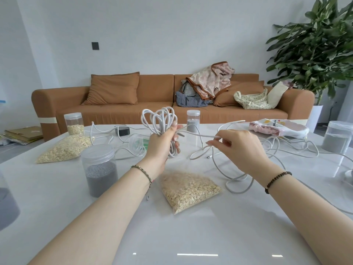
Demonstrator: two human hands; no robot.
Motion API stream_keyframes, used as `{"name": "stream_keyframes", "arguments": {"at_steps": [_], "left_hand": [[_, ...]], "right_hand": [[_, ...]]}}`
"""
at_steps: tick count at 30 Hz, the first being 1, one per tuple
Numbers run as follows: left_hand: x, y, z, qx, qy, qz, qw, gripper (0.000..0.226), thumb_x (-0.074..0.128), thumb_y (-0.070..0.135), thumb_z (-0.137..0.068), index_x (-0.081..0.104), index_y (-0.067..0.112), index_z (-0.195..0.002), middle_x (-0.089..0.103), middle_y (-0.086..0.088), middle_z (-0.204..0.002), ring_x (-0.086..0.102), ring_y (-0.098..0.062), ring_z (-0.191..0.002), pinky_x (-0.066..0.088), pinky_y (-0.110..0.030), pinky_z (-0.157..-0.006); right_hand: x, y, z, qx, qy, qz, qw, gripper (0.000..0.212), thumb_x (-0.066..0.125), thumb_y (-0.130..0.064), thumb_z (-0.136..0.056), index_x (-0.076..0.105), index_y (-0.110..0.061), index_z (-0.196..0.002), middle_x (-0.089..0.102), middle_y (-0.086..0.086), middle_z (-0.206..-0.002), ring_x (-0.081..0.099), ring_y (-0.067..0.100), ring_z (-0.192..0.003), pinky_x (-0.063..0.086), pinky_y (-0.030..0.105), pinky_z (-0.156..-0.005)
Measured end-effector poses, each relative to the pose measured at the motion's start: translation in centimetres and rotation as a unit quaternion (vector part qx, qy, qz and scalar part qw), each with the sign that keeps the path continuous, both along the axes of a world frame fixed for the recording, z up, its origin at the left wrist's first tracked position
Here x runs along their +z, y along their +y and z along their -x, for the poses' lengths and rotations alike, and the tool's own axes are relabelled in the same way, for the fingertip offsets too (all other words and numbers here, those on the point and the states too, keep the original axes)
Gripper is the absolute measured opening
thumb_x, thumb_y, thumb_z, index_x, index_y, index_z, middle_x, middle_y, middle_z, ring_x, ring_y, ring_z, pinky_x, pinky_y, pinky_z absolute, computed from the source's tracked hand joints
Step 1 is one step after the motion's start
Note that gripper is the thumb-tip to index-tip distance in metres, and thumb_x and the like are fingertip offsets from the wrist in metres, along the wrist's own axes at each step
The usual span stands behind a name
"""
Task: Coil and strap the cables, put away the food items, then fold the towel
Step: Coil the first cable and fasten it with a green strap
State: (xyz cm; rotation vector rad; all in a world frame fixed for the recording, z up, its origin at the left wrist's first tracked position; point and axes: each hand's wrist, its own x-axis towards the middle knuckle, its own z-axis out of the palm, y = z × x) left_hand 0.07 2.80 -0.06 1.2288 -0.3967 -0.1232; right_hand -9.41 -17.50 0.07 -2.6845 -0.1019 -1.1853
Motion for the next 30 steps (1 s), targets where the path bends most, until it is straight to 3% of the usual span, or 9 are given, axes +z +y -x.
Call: {"name": "stream_keyframes", "arguments": {"at_steps": [4, 9, 12, 16, 22, 26, 30], "left_hand": [[0.1, 0.4, -0.6, 0.033, 0.037, 0.027, 0.998, 0.025, 0.062, 0.034, -0.099, 0.073, 0.012, -0.092, 0.047, 0.005, -0.059, 0.044, -0.012, -0.051, 0.039, -0.026, -0.049], [-0.4, -0.1, 0.0, -0.045, 0.062, 0.003, 0.997, 0.029, 0.061, 0.033, -0.099, 0.073, 0.007, -0.104, 0.046, 0.004, -0.061, 0.045, -0.012, -0.052, 0.040, -0.024, -0.049], [-0.3, -0.3, 0.4, -0.075, 0.053, -0.014, 0.996, 0.023, 0.063, 0.032, -0.098, 0.071, 0.010, -0.097, 0.046, 0.001, -0.063, 0.046, -0.013, -0.054, 0.040, -0.025, -0.050], [-0.3, -0.5, 0.9, -0.112, 0.033, -0.045, 0.992, 0.030, 0.065, 0.035, -0.096, 0.068, 0.006, -0.104, 0.046, 0.002, -0.061, 0.047, -0.013, -0.051, 0.041, -0.025, -0.048], [-0.1, -0.9, 2.6, -0.210, 0.015, -0.107, 0.972, 0.032, 0.063, 0.040, -0.096, 0.059, 0.009, -0.085, 0.041, 0.000, -0.060, 0.042, -0.013, -0.049, 0.038, -0.023, -0.047], [-0.1, -1.3, 3.3, -0.256, -0.005, -0.150, 0.955, 0.035, 0.061, 0.038, -0.098, 0.054, 0.016, -0.072, 0.041, 0.000, -0.060, 0.043, -0.014, -0.050, 0.040, -0.024, -0.048], [0.1, -1.3, 3.6, -0.298, -0.003, -0.165, 0.940, 0.031, 0.059, 0.037, -0.098, 0.050, 0.017, -0.076, 0.040, 0.002, -0.059, 0.042, -0.012, -0.049, 0.039, -0.023, -0.048]], "right_hand": [[0.0, -0.5, 0.0, 0.017, -0.008, -0.018, 1.000, 0.035, 0.057, -0.050, -0.094, 0.059, -0.022, -0.075, 0.042, -0.005, -0.049, 0.046, 0.013, -0.052, 0.030, 0.030, -0.048], [0.2, -0.3, 0.3, 0.040, -0.047, -0.039, 0.997, 0.033, 0.049, -0.044, -0.100, 0.061, -0.018, -0.084, 0.053, -0.003, -0.055, 0.051, 0.024, -0.055, 0.044, 0.039, -0.051], [0.4, -0.3, 0.4, 0.045, -0.062, -0.071, 0.994, 0.032, 0.051, -0.038, -0.101, 0.056, -0.016, -0.079, 0.044, -0.005, -0.052, 0.043, 0.021, -0.053, 0.043, 0.041, -0.051], [0.3, -0.2, 0.4, 0.034, -0.055, -0.130, 0.989, 0.031, 0.051, -0.037, -0.103, 0.061, -0.020, -0.081, 0.047, -0.015, -0.053, 0.037, 0.013, -0.050, 0.038, 0.037, -0.052], [0.3, 0.1, 0.4, 0.009, -0.048, -0.208, 0.977, 0.040, 0.046, -0.048, -0.102, 0.064, -0.022, -0.077, 0.045, -0.014, -0.047, 0.039, 0.012, -0.051, 0.031, 0.035, -0.055], [0.4, 0.0, 0.4, -0.054, -0.039, -0.183, 0.981, 0.046, 0.040, -0.052, -0.103, 0.064, -0.019, -0.081, 0.047, -0.006, -0.050, 0.048, 0.019, -0.060, 0.035, 0.035, -0.055], [0.4, -0.1, 0.2, -0.105, -0.034, -0.164, 0.980, 0.045, 0.037, -0.052, -0.103, 0.065, -0.021, -0.086, 0.050, -0.003, -0.056, 0.053, 0.024, -0.067, 0.034, 0.035, -0.056]]}}
